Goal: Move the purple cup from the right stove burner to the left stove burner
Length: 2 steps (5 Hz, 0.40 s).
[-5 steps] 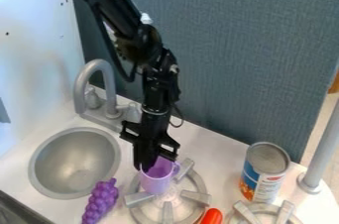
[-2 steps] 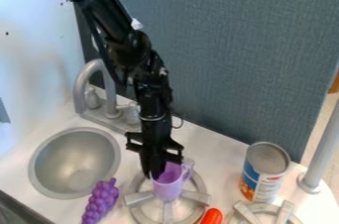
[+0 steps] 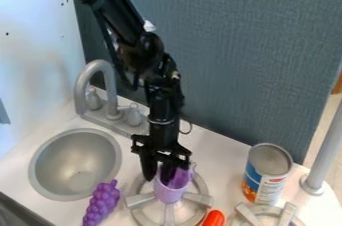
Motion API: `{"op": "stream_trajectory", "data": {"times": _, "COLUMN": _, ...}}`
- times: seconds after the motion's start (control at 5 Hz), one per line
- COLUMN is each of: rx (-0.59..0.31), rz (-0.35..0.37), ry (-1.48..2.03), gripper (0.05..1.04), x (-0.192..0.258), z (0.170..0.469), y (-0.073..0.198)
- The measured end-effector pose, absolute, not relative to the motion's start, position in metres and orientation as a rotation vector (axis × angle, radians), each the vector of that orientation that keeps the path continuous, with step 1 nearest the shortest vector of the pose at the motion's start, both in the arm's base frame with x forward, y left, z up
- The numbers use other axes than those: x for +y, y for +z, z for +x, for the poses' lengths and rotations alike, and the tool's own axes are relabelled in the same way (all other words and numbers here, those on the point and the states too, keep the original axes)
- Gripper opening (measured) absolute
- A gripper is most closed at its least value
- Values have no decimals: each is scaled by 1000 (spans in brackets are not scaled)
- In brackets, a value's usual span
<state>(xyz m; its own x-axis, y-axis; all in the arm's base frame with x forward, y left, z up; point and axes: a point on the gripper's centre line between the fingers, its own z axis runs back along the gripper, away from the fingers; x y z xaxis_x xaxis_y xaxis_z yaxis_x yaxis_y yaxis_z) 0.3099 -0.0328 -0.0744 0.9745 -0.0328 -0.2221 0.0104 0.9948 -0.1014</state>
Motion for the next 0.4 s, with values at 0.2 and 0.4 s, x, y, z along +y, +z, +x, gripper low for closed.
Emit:
{"op": "stream_trajectory", "data": {"times": 0.2, "rx": 165, "rz": -97, "ry": -28, "gripper": 920, "x": -37, "z": 311, "y": -56}}
{"op": "stream_trajectory", "data": {"times": 0.4, "rx": 137, "rz": -110, "ry": -37, "gripper": 1008, "x": -38, "z": 297, "y": -38}}
